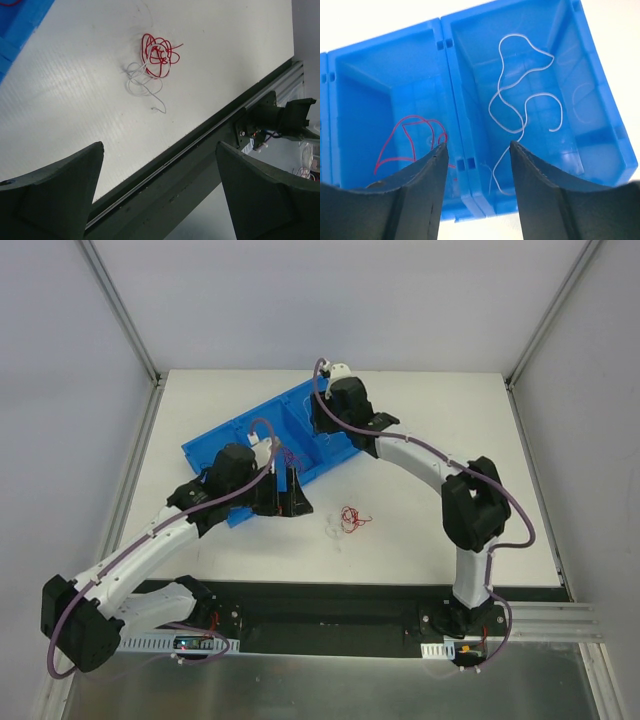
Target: Untangle the cables
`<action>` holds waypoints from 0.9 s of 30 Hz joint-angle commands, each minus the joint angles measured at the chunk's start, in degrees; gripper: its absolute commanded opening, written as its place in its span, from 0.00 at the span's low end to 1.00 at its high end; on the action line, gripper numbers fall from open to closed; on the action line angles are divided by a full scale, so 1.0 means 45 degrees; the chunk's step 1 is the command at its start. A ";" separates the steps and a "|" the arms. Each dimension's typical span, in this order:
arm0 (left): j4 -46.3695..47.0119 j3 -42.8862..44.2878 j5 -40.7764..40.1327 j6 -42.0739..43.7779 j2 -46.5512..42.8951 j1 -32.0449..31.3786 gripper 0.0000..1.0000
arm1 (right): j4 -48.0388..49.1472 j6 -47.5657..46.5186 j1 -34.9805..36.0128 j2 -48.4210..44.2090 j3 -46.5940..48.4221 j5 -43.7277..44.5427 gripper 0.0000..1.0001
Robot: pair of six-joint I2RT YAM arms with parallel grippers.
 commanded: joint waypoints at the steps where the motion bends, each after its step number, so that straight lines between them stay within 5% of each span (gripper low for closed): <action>1: 0.0193 0.0531 -0.0089 -0.0008 0.0990 -0.1092 0.88 | 0.0228 -0.0050 0.0028 -0.2702 -0.1504 -0.0292 0.57; 5: 0.0465 0.1058 -0.1320 0.0579 0.2436 -0.2540 0.62 | 0.1713 0.0106 0.0009 -0.5512 -0.4763 -0.0080 0.58; 11: 0.2379 0.0825 -0.1438 0.0715 0.4097 -0.2698 0.43 | 0.2534 0.2464 -0.0070 -0.9343 -0.9803 0.0430 0.58; 16: 0.2987 0.1410 -0.0445 0.2862 0.5444 -0.2678 0.54 | 0.5715 0.5222 0.0183 -1.1648 -1.3946 -0.1268 0.57; 20: 0.3026 0.1878 -0.0133 0.3295 0.6381 -0.2406 0.58 | 0.4687 0.5244 0.1548 -1.2569 -1.4478 -0.0354 0.56; 25: 0.3260 0.2640 0.0553 0.3393 0.7807 -0.2171 0.33 | 0.4312 0.5769 0.2020 -1.2396 -1.5025 0.0001 0.54; 27: 0.3531 0.2584 0.0203 0.3198 0.7888 -0.2151 0.31 | 0.4468 0.6315 0.2020 -1.2143 -1.5279 -0.0116 0.51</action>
